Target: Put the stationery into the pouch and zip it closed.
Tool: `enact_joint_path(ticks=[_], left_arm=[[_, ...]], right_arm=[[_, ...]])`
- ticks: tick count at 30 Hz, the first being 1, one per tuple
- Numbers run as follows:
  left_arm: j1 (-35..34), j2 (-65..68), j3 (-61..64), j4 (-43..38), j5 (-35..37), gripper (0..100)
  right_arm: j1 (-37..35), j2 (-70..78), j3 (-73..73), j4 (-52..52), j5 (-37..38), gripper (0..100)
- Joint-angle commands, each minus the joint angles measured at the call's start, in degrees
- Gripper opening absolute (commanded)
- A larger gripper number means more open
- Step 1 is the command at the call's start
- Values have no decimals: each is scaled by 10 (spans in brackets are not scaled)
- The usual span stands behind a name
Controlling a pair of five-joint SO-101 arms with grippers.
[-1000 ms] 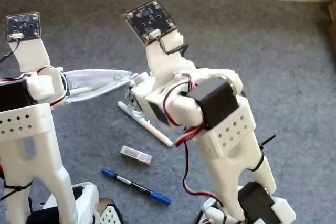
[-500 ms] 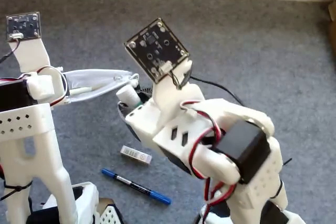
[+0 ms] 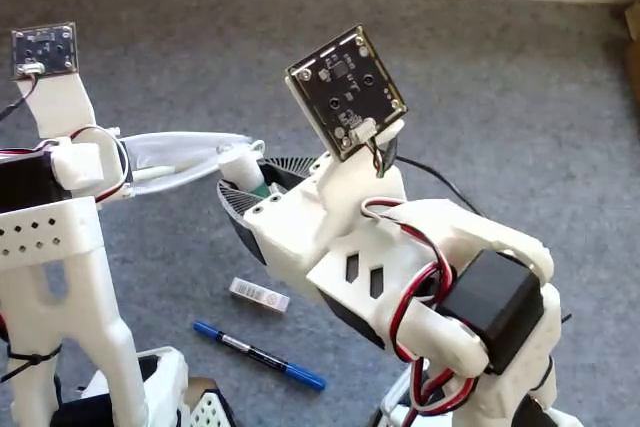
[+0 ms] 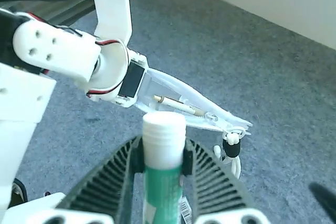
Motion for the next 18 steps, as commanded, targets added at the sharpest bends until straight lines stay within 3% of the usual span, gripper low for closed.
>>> enact_joint_path(ticks=[1,18], left_arm=[[7,-3,-6,-6,-3,6],[7,-3,3,-11,-4,6]], right_arm=[[-1,-20,-2,-23,-6,15],[-4,-45,5,39,-30,15]])
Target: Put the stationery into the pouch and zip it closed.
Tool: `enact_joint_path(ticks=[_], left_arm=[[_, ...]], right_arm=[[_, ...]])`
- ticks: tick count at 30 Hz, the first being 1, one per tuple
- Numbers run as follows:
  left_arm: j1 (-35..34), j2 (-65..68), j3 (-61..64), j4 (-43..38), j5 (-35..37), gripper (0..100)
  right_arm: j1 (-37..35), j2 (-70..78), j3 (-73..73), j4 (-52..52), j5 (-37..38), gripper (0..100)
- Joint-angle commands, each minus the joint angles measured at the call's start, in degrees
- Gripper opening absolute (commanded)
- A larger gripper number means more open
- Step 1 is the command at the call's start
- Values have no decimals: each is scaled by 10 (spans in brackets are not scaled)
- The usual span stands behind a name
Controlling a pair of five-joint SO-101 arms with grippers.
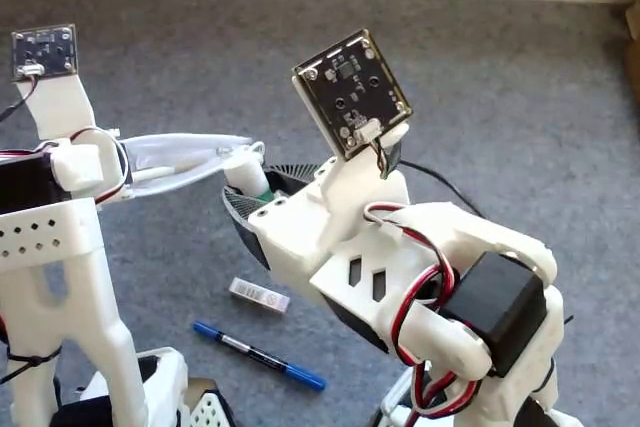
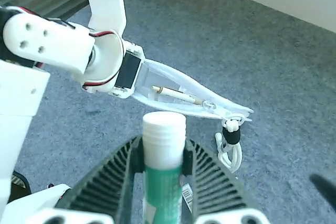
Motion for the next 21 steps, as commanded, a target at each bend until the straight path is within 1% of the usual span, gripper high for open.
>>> enact_joint_path(ticks=[1,3,5,13,17,21], left_arm=[[7,-2,-3,-11,-4,6],[7,-2,-2,-11,-4,6],[7,-2,-2,-11,-4,6],[7,-2,-2,-11,-4,6],[7,-2,-2,-11,-4,6],[7,-2,-2,-11,-4,6]], right_arm=[[-4,-52,18,1,-7,15],[-4,-91,51,-15,-7,15],[-2,-128,110,-54,-7,15],[-1,-253,381,-305,-4,15],[-1,-283,458,-406,-4,15],[-1,-287,495,-465,6,15]])
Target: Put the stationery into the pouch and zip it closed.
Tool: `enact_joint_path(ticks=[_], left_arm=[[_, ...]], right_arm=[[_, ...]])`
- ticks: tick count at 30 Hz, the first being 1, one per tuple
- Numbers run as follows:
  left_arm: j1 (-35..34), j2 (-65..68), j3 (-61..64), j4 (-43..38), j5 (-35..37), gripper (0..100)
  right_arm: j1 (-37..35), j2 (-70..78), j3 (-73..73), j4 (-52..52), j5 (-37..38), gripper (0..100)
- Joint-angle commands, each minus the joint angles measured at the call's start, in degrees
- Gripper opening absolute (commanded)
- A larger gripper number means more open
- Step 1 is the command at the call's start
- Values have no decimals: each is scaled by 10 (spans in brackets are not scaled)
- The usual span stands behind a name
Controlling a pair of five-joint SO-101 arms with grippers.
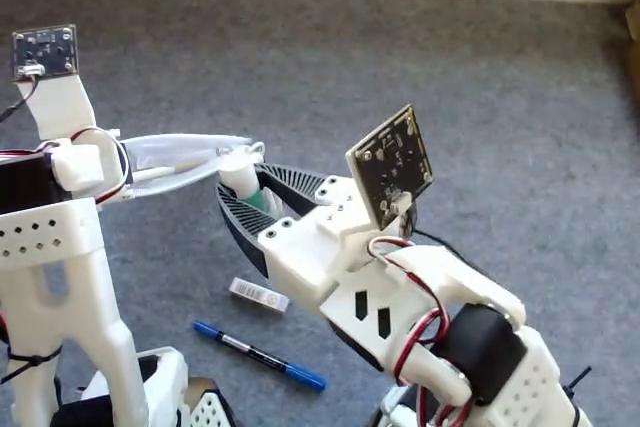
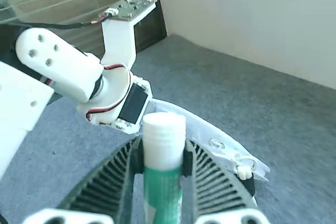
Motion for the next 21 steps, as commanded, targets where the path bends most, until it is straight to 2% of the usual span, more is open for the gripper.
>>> enact_joint_path(ticks=[1,10,21], left_arm=[[7,-2,-2,-11,-4,6],[7,-2,-2,-11,-4,6],[7,-2,-2,-11,-3,6]], right_arm=[[-2,-17,10,-70,21,15],[-3,-15,105,-267,72,15],[-3,-15,260,-600,77,15]])
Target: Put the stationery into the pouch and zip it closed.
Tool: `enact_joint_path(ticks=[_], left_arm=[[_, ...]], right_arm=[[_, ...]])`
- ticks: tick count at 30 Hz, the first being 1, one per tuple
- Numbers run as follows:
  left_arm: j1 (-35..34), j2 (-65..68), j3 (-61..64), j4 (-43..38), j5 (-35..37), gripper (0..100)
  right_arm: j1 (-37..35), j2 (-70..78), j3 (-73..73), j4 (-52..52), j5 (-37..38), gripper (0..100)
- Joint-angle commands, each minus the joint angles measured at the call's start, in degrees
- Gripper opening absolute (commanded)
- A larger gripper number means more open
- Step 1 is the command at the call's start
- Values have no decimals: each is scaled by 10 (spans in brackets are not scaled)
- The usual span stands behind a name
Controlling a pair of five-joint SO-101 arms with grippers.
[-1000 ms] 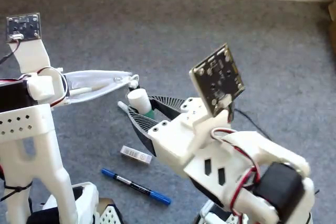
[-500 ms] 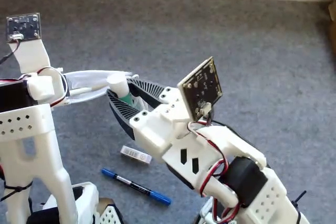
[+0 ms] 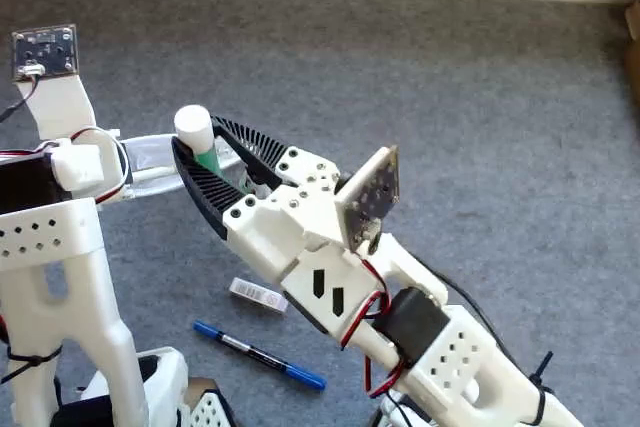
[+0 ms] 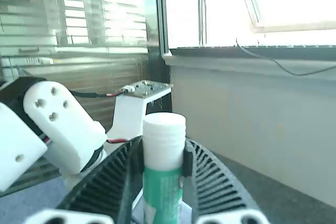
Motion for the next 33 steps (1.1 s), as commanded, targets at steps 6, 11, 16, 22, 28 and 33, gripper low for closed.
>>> enact_joint_path(ticks=[6,11,16,22,28,33], left_arm=[[7,-2,-2,-11,-3,6],[7,-2,-2,-11,-3,6],[7,-2,-2,-11,-3,6],[7,-2,-2,-11,-3,6],[16,-2,0,-15,-3,6],[29,-2,22,-36,-3,6]], right_arm=[[-1,1,61,-222,10,15],[40,100,69,-357,10,15],[54,211,67,-490,10,15],[53,288,72,-537,10,15],[46,327,89,-538,9,15],[44,366,118,-626,10,15]])
